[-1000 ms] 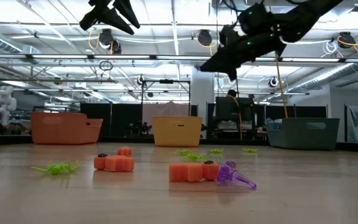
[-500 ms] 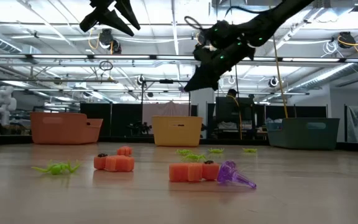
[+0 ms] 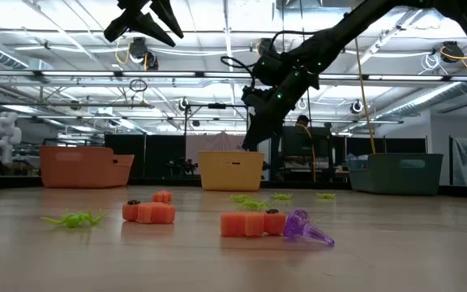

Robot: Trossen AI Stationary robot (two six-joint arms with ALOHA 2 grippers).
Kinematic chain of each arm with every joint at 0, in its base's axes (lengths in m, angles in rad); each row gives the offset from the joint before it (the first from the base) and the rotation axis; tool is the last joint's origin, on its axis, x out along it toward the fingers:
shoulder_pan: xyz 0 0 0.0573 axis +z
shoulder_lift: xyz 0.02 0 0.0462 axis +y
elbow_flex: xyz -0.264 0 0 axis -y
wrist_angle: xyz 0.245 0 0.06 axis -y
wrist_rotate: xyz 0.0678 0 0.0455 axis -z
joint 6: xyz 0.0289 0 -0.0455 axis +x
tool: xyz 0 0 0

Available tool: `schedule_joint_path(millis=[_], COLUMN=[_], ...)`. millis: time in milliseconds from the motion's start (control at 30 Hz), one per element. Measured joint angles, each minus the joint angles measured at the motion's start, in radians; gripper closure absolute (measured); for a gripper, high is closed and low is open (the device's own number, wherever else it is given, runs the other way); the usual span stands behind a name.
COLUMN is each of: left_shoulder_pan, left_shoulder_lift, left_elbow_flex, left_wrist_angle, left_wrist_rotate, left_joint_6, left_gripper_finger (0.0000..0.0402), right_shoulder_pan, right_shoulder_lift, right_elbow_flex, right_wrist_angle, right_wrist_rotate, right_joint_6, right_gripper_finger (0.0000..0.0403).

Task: Sort Halloween decoration
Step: Put the purple witch hat toy into the yellow bin, then put the orange skeleton toy into the blue bin

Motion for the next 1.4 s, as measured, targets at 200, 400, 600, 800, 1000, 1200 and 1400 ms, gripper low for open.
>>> schedule_joint_path(millis=[200, 400, 600, 800, 1000, 1200, 1400], left_shoulder_pan=[0.0, 0.0, 0.0, 0.0, -0.008, -0.008, -0.03], left_shoulder_lift=[0.014, 0.059, 0.105, 0.125, 0.125, 0.125, 0.12], left_elbow_flex=[0.0, 0.0, 0.0, 0.0, 0.0, 0.0, 0.0], left_wrist_angle=[-0.002, 0.008, 0.08, 0.133, 0.138, 0.135, 0.122], left_wrist_rotate=[-0.002, 0.006, 0.071, 0.142, 0.182, 0.266, 0.393], left_joint_6=[0.0, 0.0, 0.0, 0.0, -0.016, 0.068, 0.097], left_gripper_finger=[0.0293, 0.0293, 0.0293, 0.0293, 0.0293, 0.0293, 0.0293], right_shoulder_pan=[0.0, 0.0, 0.004, 0.009, 0.007, 0.023, 0.106], right_shoulder_lift=[0.0, 0.0, 0.0, -0.009, -0.1, -0.256, -0.385], right_elbow_flex=[0.002, 0.002, 0.001, 0.001, 0.001, 0.001, 0.001], right_wrist_angle=[-0.007, -0.005, -0.003, -0.022, -0.1, -0.196, -0.309], right_wrist_rotate=[0.024, 0.156, 0.151, 0.151, 0.125, 0.124, 0.127], right_joint_6=[0.002, 0.078, 0.087, 0.133, 0.195, 0.273, 0.441], right_gripper_finger=[0.0403, 0.0398, 0.0365, 0.0308, 0.0267, 0.026, 0.026])
